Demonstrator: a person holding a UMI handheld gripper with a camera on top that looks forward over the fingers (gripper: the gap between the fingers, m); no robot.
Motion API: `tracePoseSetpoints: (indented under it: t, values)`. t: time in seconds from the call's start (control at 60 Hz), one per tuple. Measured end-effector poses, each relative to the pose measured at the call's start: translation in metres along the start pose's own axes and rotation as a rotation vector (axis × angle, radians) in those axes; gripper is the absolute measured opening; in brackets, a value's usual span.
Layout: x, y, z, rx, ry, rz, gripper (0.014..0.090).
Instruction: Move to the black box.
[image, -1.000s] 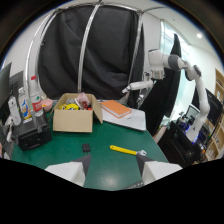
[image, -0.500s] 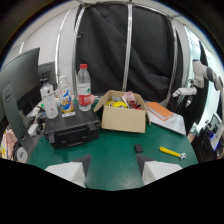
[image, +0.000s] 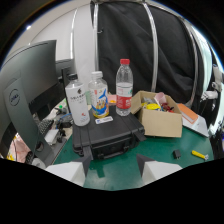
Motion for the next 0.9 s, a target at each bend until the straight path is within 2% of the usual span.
tracePoseSetpoints:
  t: [0.367, 0.383, 0.4, 0.9]
  values:
    - [-0.019, -0.007, 0.056, -0.017, 0.028, 0.019, 0.0862]
    - [-0.02, -0.007, 0.058, -0.018, 0.027, 0.016, 0.0817]
    - [-0.021, -0.007, 0.059, -0.018, 0.025, 0.014, 0.0858]
    - [-0.024, -0.004, 0.073, -0.034, 0.014, -0.004, 0.0865]
